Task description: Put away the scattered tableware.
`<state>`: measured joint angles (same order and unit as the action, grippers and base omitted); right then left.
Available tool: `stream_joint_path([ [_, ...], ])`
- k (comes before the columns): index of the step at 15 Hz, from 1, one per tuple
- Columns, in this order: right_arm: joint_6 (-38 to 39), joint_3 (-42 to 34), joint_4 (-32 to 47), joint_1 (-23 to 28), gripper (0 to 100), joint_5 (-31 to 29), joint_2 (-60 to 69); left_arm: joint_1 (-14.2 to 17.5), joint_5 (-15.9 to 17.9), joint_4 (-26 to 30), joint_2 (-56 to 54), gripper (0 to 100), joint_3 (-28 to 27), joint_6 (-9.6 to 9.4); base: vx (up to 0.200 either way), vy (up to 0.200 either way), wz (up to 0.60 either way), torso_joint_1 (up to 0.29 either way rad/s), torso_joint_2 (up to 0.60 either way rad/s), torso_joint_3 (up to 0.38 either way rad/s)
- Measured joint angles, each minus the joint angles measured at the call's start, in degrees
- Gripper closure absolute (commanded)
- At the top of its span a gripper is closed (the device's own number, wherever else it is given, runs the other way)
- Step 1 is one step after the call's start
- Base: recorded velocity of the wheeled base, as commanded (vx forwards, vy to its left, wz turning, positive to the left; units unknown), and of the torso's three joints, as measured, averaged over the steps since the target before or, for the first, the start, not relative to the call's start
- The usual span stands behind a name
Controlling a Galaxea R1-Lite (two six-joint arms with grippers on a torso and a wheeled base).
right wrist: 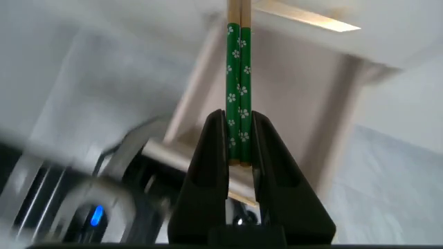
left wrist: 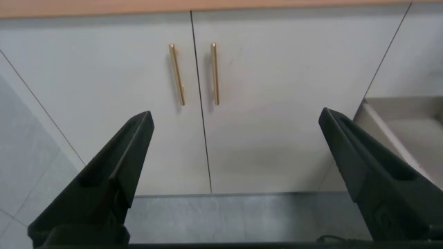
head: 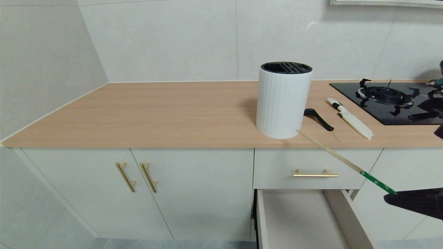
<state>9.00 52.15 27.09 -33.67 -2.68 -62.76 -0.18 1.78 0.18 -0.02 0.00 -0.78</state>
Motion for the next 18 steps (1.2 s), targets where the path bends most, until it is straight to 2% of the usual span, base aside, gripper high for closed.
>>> stream_joint_path([
  [3,-3.6,-2.4,-0.2,-1.5,100,3.7,1.8,0.0,0.0,0.0,0.0,0,0.0,0.00,0.000,0.000,0.00,-0.193,0.47,0.271],
  [13,-6.8,-6.7,-2.8,-1.8,100,7.2,0.3,0.0,0.0,0.0,0.0,0,0.0,-0.01,0.000,0.000,0.00,-0.174,0.46,0.286],
  [18,-7.0,-9.5,-6.6,-1.7,100,7.4,-1.6,0.0,0.0,0.0,0.0,0,0.0,0.00,0.000,0.000,0.00,-0.039,0.12,0.077],
])
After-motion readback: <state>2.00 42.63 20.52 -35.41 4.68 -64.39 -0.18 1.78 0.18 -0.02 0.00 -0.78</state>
